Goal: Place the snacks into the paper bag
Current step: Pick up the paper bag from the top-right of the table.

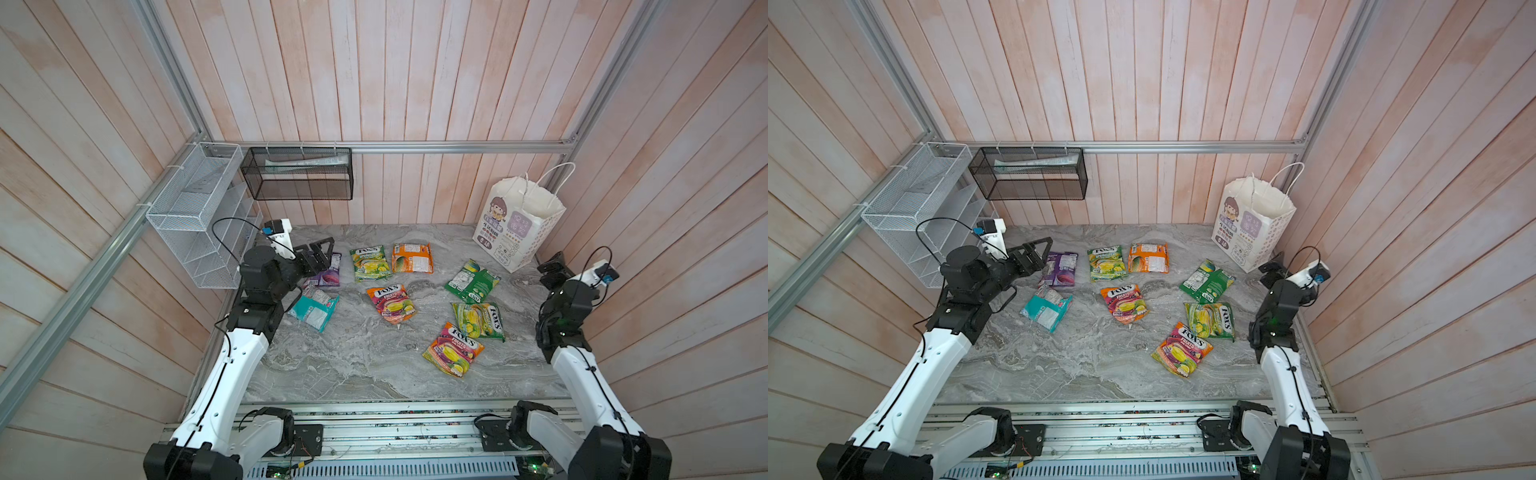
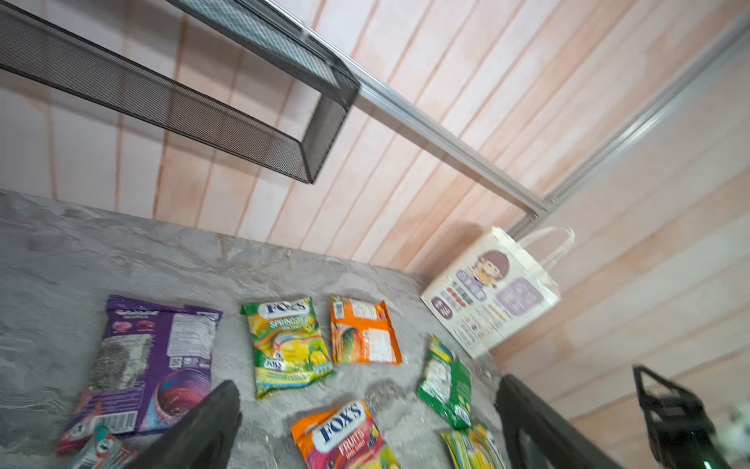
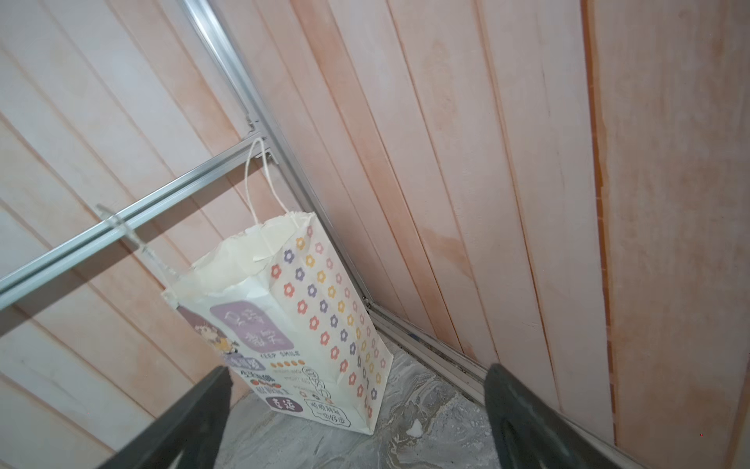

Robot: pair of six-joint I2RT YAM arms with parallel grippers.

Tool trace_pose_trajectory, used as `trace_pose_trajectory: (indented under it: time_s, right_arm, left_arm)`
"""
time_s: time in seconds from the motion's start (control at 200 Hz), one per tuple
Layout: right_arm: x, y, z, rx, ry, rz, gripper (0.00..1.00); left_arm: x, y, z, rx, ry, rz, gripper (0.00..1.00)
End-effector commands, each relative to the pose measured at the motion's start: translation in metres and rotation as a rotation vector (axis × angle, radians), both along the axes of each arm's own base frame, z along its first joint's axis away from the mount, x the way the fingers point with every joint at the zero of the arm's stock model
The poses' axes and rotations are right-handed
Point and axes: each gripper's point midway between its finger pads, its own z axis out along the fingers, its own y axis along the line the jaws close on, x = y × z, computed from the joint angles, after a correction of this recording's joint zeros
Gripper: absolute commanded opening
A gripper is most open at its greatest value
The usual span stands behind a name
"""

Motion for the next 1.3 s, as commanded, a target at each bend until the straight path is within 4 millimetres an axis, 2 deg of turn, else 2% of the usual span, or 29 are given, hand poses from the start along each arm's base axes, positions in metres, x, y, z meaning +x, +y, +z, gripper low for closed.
trace_pose_trajectory:
  time_s: [0.0,0.115,0.23,0.45,0.65,0.745,0.905,1.296]
  right_arm:
    - [0.022,0.000,-0.020,0.226,0.086,0.069,0.98]
    - [0.050,-0.008,-0.005,0.294,0.089,0.063,0.98]
    - [0.080,-0.021,0.002,0.373,0.126,0.030,0.98]
    - [0.128,-0.037,0.002,0.507,0.260,-0.040,0.98]
    - [0.161,-0.036,-0.011,0.552,0.348,-0.001,0.93]
    - [0.173,-0.033,-0.014,0.538,0.349,0.048,0.88]
    - [0.181,-0.031,-0.023,0.528,0.369,0.073,0.84]
    - [0.202,-0.013,-0.015,0.509,0.291,0.208,0.78]
  left_arm:
    - [-0.032,-0.024,-0.002,0.028,-0.040,-0.169,1.00]
    - [-0.045,-0.036,-0.007,0.071,-0.105,-0.231,1.00]
    - [-0.051,-0.034,-0.007,0.084,-0.131,-0.216,1.00]
    - [-0.062,-0.036,-0.004,0.069,-0.168,-0.230,1.00]
    - [-0.071,-0.041,0.002,0.050,-0.197,-0.267,1.00]
    - [-0.072,-0.042,0.001,0.043,-0.197,-0.276,1.00]
    - [-0.074,-0.045,0.001,0.037,-0.199,-0.290,1.00]
    - [-0.078,-0.053,0.001,0.015,-0.202,-0.334,1.00]
